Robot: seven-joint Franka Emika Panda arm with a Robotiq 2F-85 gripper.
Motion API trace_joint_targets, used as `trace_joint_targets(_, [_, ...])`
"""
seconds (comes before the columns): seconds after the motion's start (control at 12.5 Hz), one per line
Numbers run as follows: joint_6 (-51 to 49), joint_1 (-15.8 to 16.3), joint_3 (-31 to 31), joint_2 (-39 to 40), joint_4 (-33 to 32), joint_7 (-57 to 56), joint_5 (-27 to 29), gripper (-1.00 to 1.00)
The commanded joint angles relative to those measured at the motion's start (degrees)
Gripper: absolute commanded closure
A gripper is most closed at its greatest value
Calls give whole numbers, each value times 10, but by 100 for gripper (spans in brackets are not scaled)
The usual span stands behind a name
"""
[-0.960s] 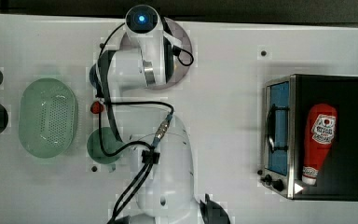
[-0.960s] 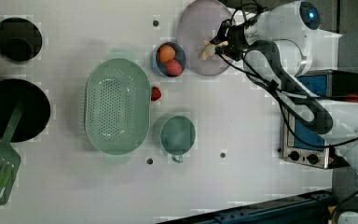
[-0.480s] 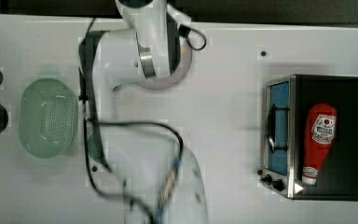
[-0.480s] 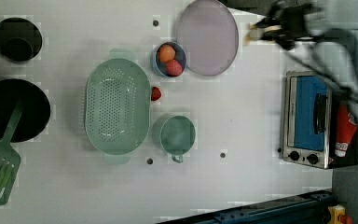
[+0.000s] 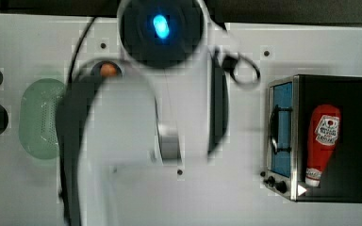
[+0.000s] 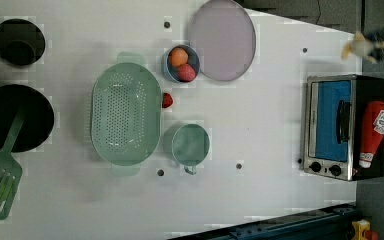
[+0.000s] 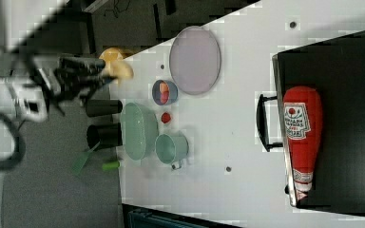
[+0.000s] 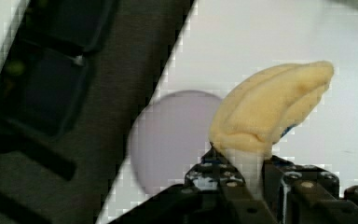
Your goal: Pick banana from plate and place on table.
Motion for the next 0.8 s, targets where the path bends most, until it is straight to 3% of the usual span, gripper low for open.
trace_joint_targets(0.08, [-17,-11,-27,3,-151,-4,0,65])
trace_joint_targets(0.32, [53,-13,-39,-13,-261,-4,0,65])
trace_joint_targets(0.64, [142,-14,-38,21,-330,-1,2,65])
trace_joint_targets(0.8, [165,-14,-37,35,-336,-1,2,37])
